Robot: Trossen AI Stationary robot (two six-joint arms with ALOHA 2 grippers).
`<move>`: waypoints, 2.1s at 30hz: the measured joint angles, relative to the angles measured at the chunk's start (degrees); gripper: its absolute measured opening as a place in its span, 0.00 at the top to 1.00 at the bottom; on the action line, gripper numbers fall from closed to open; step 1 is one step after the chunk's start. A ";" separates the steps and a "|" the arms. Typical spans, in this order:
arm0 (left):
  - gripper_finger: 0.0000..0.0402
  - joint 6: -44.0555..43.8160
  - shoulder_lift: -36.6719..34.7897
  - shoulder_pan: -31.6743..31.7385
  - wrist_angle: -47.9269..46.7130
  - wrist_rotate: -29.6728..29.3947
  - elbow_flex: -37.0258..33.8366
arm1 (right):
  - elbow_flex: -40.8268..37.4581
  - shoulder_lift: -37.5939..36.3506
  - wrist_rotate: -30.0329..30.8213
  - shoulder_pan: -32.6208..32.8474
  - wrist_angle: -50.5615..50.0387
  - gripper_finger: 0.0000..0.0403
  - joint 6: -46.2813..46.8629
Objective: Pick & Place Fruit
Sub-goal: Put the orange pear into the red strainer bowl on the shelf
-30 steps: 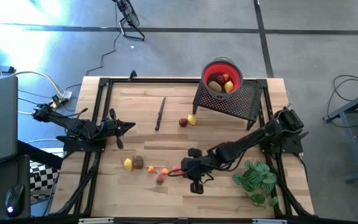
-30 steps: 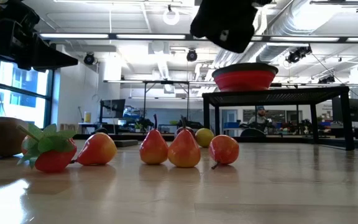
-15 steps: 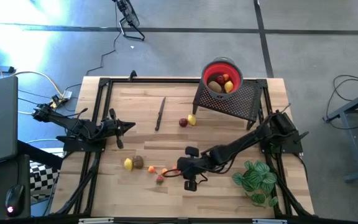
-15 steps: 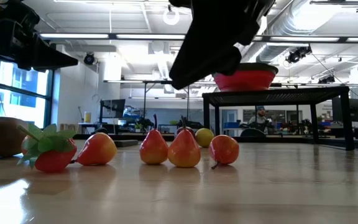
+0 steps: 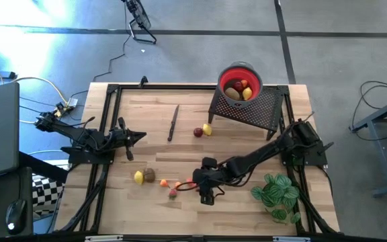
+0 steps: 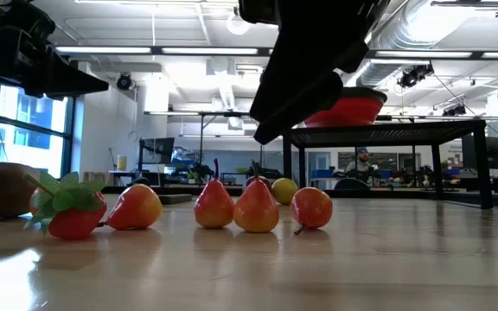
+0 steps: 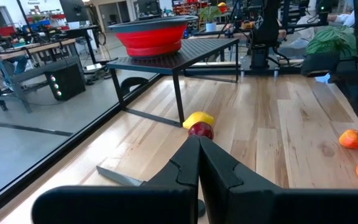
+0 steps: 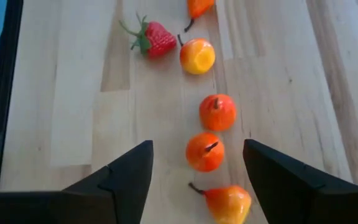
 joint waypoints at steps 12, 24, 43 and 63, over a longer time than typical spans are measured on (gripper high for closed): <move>1.00 0.04 0.00 0.00 -0.04 0.02 -0.02 | 0.02 2.88 -0.48 -1.02 1.10 0.41 -0.06; 1.00 -1.29 -0.02 0.00 -0.07 0.02 -0.04 | 0.02 4.50 -0.72 -1.02 1.75 0.43 -0.03; 1.00 -1.33 -0.02 0.01 -0.09 0.02 -0.09 | 0.02 4.50 -0.69 -1.02 1.73 0.73 -0.05; 1.00 -1.34 0.00 0.00 -0.09 0.02 -0.09 | 0.02 4.50 -0.24 -1.02 1.73 0.93 -0.47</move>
